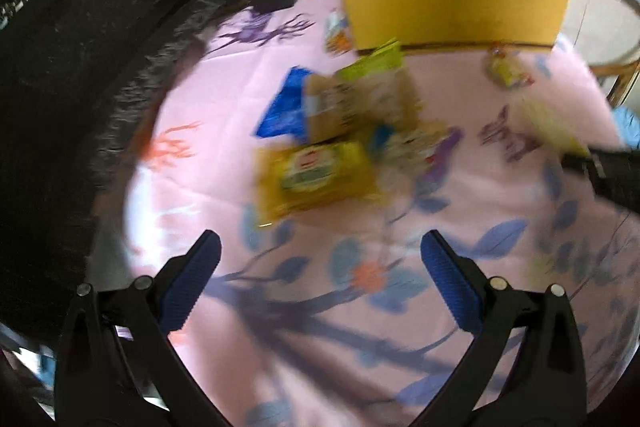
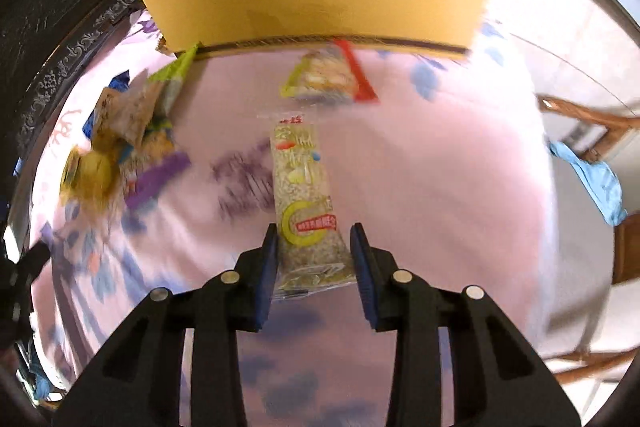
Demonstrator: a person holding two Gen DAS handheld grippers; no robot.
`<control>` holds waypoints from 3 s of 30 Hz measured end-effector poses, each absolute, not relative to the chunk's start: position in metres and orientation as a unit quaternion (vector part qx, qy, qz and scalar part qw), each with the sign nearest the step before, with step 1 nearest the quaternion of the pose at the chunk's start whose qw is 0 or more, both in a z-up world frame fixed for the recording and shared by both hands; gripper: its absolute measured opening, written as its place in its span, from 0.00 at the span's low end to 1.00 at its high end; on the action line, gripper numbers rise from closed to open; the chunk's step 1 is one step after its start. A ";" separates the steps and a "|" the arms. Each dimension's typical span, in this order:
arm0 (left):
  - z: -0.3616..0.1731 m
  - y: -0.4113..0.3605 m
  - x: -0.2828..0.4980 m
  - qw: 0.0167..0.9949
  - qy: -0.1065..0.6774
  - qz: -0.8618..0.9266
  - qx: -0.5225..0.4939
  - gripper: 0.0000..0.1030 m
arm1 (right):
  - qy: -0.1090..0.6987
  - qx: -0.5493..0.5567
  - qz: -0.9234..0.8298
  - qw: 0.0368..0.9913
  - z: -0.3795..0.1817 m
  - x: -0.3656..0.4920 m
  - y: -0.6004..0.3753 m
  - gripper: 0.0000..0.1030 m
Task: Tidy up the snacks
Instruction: 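Grasp a clear rice stick pack with the right gripper, then grasp a blue-topped clear snack bag with the left gripper while the right carries the rice stick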
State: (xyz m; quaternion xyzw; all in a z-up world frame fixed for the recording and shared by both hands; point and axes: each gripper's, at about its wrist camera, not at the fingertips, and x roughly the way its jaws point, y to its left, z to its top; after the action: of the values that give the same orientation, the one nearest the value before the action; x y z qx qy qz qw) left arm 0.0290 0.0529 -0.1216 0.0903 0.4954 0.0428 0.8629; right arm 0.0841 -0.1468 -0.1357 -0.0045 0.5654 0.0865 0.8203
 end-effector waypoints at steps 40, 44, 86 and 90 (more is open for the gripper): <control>-0.159 0.002 0.124 0.848 0.528 -0.045 0.019 0.37 | 0.520 -0.099 0.047 0.847 -0.144 0.048 -0.167 0.78; -0.153 0.000 0.113 0.845 0.531 -0.054 0.025 0.31 | 0.540 -0.079 0.050 0.837 -0.149 0.051 -0.164 0.28; -0.172 -0.049 0.114 0.847 0.499 -0.166 0.077 0.89 | 0.419 0.045 0.014 0.907 -0.011 0.037 -0.207 0.28; -0.192 -0.057 0.117 0.848 0.480 -0.170 0.146 0.80 | 0.413 0.042 -0.005 0.910 -0.021 0.043 -0.216 0.28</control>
State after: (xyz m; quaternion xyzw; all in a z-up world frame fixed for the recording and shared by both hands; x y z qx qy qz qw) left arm 0.1171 -0.0566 -0.1917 0.1463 0.4798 -0.1696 0.8483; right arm 0.0433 -0.2155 -0.0212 0.0425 0.4131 -0.0048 0.9097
